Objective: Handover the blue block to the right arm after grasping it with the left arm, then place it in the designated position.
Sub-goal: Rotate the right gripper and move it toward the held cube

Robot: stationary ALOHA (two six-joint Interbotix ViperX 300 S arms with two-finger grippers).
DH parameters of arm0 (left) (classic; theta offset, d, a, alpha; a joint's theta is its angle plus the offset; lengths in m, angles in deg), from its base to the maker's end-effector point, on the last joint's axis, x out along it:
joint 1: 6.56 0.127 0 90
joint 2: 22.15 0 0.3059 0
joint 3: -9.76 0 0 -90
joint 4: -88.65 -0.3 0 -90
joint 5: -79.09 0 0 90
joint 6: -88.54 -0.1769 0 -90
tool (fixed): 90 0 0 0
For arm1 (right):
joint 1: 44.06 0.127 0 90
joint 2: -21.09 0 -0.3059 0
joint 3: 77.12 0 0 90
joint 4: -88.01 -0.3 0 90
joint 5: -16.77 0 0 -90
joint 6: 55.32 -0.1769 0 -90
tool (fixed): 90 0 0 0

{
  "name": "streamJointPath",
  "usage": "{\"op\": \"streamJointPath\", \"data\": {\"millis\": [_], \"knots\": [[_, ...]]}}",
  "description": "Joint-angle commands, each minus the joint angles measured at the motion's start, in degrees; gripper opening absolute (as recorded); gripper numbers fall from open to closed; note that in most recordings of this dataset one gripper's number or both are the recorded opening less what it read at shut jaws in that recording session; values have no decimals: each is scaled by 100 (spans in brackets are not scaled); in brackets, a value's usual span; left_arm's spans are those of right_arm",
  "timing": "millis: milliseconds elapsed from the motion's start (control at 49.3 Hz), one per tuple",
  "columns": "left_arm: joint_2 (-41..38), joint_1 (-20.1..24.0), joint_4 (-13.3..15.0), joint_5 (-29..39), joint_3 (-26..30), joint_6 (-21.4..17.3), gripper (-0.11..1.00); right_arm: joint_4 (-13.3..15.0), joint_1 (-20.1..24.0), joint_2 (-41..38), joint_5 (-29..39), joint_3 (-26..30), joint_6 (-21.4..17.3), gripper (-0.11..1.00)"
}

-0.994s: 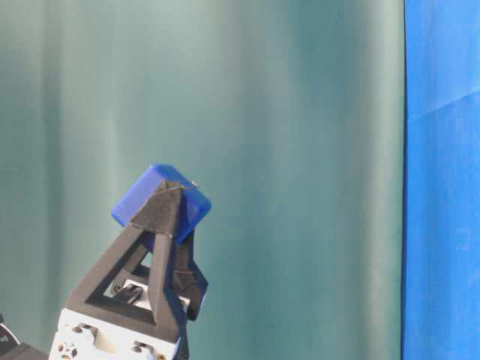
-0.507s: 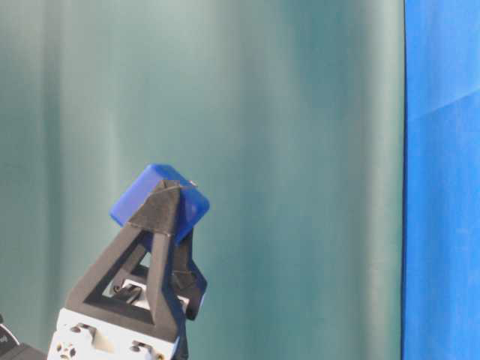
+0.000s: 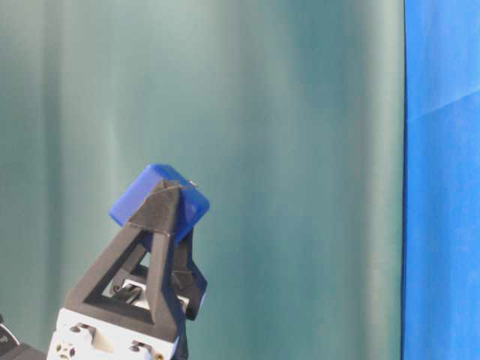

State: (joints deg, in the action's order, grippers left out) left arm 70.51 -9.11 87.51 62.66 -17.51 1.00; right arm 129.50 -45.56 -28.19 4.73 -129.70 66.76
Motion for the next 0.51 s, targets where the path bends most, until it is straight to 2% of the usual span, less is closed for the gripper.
{"op": "streamJointPath", "data": {"millis": [0,487], "knots": [[149,9,0,-62,62,9,46,9,0,-35,-44,167,-18,95],[149,9,0,-62,70,0,46,0,0,-44,-62,176,-26,95]]}}
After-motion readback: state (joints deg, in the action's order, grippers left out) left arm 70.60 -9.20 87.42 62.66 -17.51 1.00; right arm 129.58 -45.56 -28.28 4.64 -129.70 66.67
